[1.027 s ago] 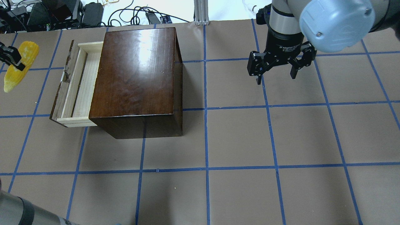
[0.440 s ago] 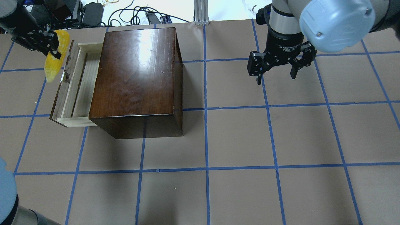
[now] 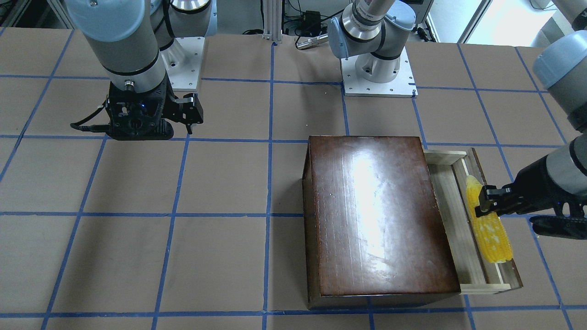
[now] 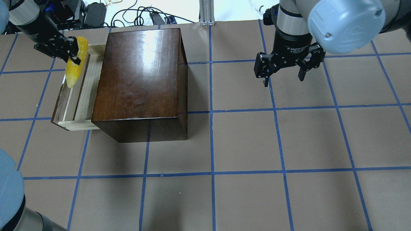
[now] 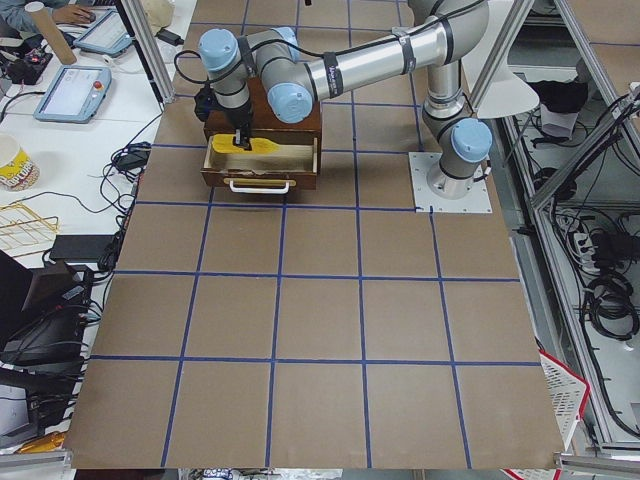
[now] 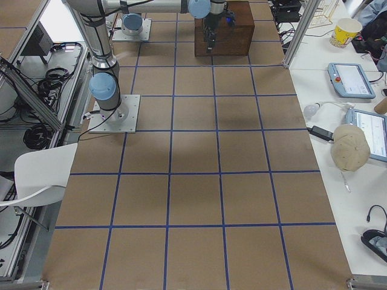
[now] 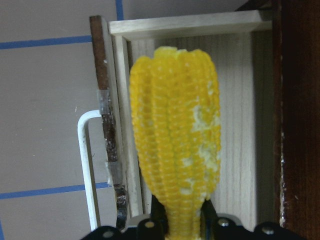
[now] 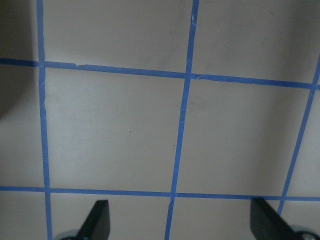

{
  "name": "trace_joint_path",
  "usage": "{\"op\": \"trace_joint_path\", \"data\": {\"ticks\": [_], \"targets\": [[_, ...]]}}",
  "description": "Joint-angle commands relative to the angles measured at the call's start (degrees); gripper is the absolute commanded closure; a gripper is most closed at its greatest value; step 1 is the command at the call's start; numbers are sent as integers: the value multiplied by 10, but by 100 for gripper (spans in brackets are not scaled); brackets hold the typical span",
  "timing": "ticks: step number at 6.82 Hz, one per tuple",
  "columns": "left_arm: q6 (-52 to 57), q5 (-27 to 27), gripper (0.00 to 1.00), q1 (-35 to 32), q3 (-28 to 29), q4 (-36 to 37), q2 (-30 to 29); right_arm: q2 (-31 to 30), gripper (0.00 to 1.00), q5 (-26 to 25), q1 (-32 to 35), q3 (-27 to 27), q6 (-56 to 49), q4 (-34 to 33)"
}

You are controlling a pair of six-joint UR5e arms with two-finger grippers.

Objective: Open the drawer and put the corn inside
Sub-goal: 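Carry the corn with the left gripper over the open drawer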

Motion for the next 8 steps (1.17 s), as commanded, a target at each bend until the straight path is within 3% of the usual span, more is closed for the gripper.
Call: {"op": "trace_joint_path", "data": {"ticks": [1, 5, 6, 7, 8], "targets": [[8, -16, 100, 0, -27, 6, -8, 0, 0, -1, 0, 0, -1, 0], [6, -26, 100, 0, -29, 6, -35, 0, 0, 0, 0, 0, 0, 0], [7, -32, 89, 0, -29, 6, -40, 0, 0, -1, 0, 0, 0, 0], [6, -33, 53, 0, -29, 5, -42, 0, 0, -1, 0, 0, 0, 0], [6, -33, 32, 0, -30, 5, -45, 0, 0, -1, 0, 0, 0, 0]]}}
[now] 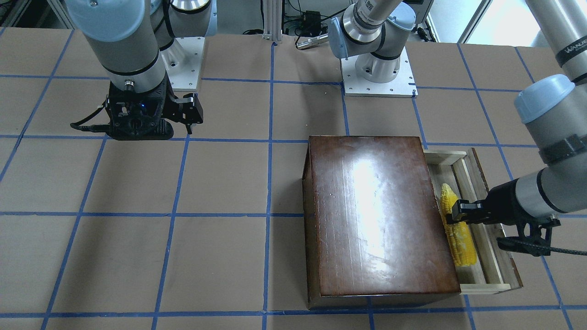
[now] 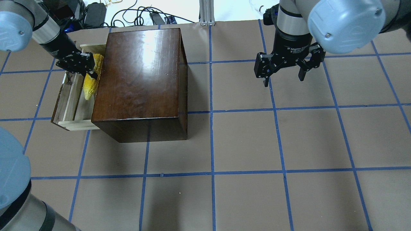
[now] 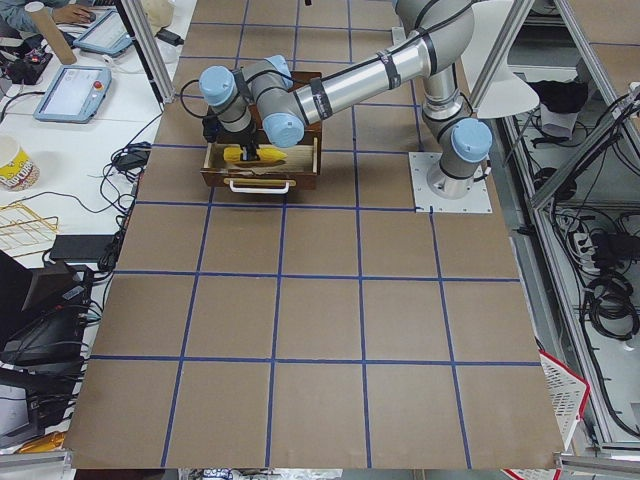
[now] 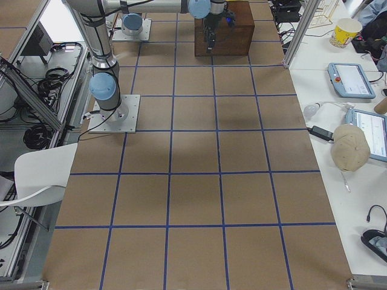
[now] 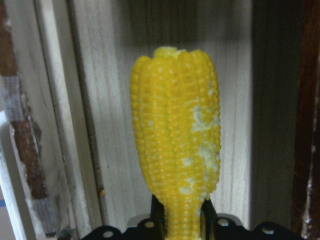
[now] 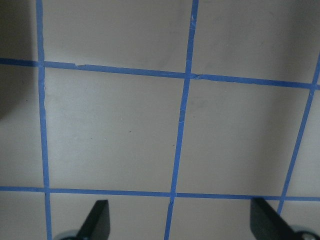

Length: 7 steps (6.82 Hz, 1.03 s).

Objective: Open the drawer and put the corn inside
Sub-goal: 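Lower the corn into the drawer and open the left gripper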

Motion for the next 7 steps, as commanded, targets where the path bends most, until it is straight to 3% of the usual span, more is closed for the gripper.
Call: {"op": "trace_joint_path", "data": {"ticks": [1, 2, 5, 7], "targets": [[0, -1, 20, 0, -1, 0, -3, 0, 0, 0, 0, 0, 0, 0], [-1, -1, 9, 0, -1, -2, -2, 0, 0, 1, 0, 0, 0, 0], [-5, 2, 0, -3, 6, -7, 18, 0, 0, 1, 0, 0, 0, 0], [-7, 26, 0, -7, 18, -11, 40, 0, 0, 1, 0, 0, 0, 0]]}}
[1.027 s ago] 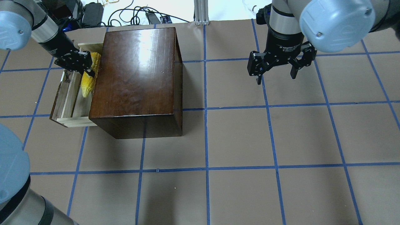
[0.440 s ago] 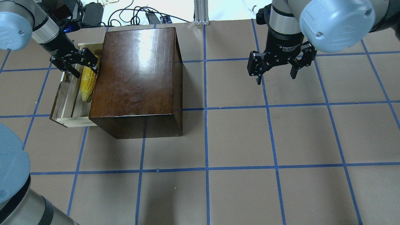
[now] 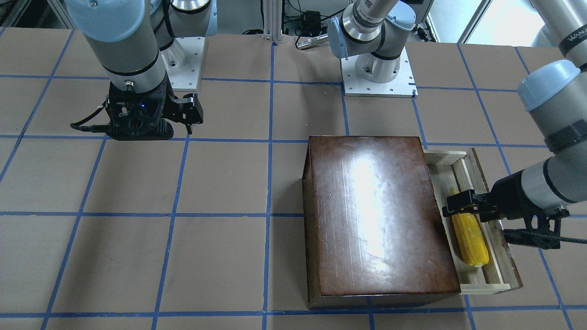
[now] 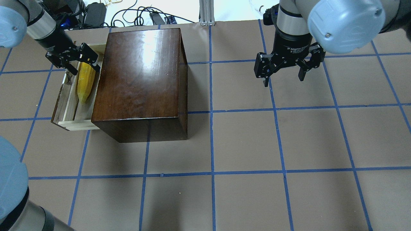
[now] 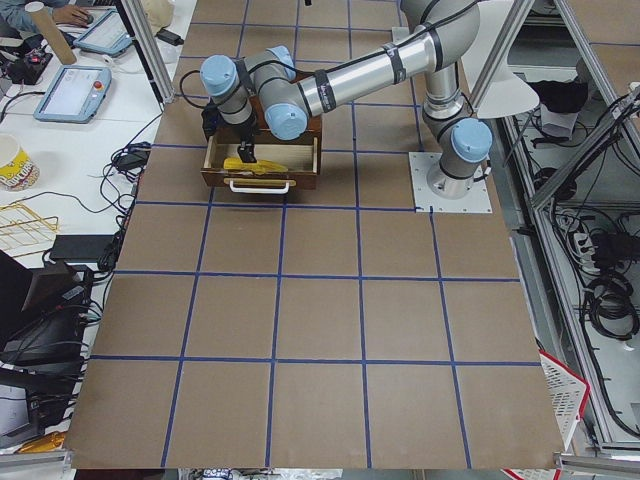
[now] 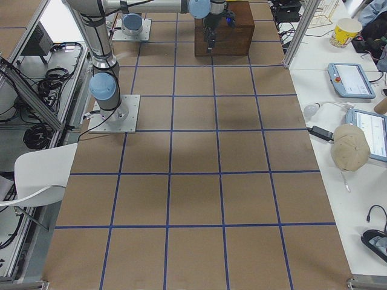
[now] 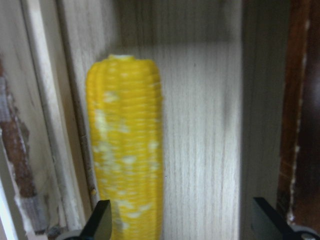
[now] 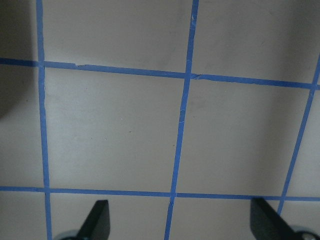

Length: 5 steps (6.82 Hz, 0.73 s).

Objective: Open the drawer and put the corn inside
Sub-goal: 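Lower the corn into the drawer and open the left gripper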

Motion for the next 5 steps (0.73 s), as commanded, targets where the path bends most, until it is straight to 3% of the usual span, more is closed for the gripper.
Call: {"op": "trace_joint_path", "data": {"ticks": [1, 4, 5], "targets": [[-1, 26, 0, -7, 21, -8, 30, 0, 0, 0, 0, 0, -1, 0], [-13, 76, 0, -53, 43, -25, 68, 0, 0, 0, 0, 0, -1, 0], [-87, 71, 0, -80, 39, -27, 88, 0, 0, 0, 0, 0, 0, 0]]}}
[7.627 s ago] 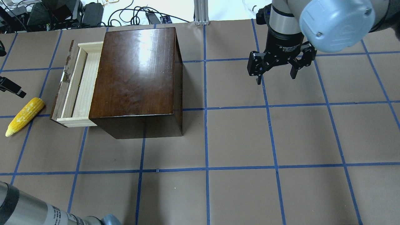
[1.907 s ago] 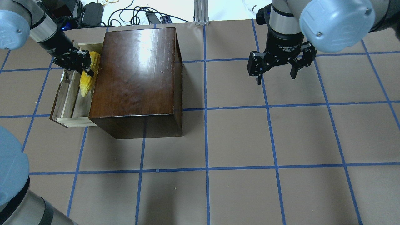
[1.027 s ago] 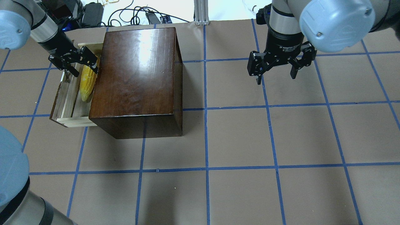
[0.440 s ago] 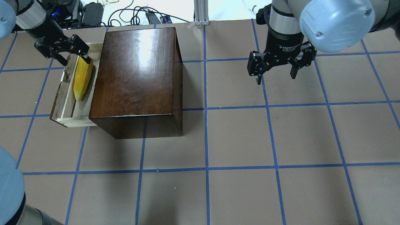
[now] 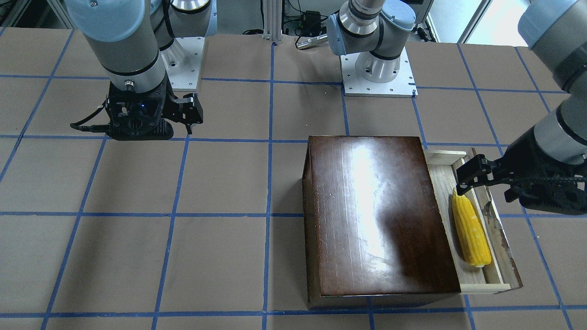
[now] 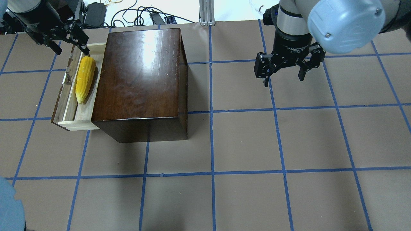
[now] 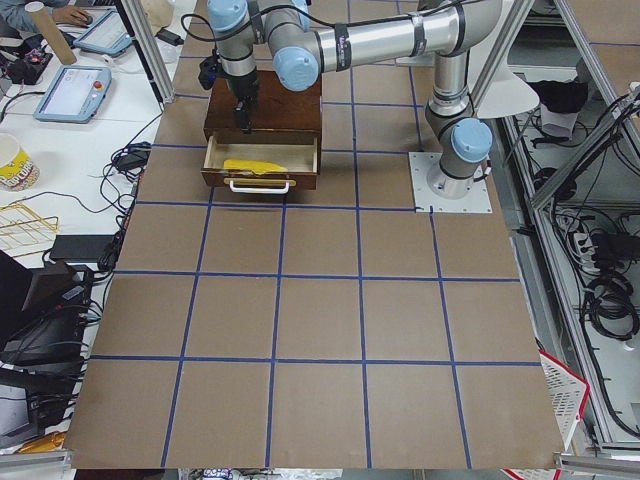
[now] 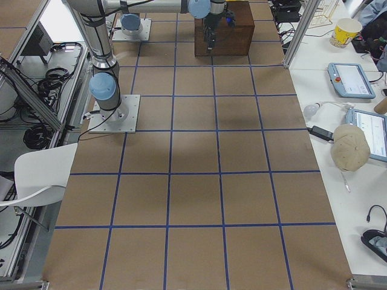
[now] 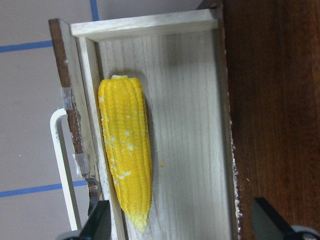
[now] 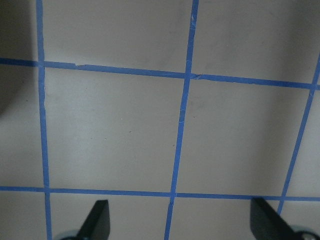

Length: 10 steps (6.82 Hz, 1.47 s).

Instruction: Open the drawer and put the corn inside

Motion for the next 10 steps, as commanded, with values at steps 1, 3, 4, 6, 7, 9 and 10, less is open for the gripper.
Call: {"op": "trace_joint_path", "data": {"ticks": [1, 3, 4, 6, 7, 9, 10], "targets": [[-108, 3, 0, -56, -2, -4, 34, 0, 0, 0, 0, 0, 0, 0], [-156, 9, 0, -100, -25, -6, 45, 0, 0, 1, 0, 0, 0, 0], [-156, 10, 0, -105, -45, -5, 59, 0, 0, 1, 0, 0, 0, 0], [-162, 10, 0, -123, -78, -7, 84, 0, 0, 1, 0, 0, 0, 0], [-162, 10, 0, -133, -101, 1, 94, 0, 0, 1, 0, 0, 0, 0], [-162, 12, 0, -134, -119, -1, 111, 0, 0, 1, 0, 0, 0, 0], [-164, 9, 0, -134, -130, 0, 115, 0, 0, 1, 0, 0, 0, 0]]}}
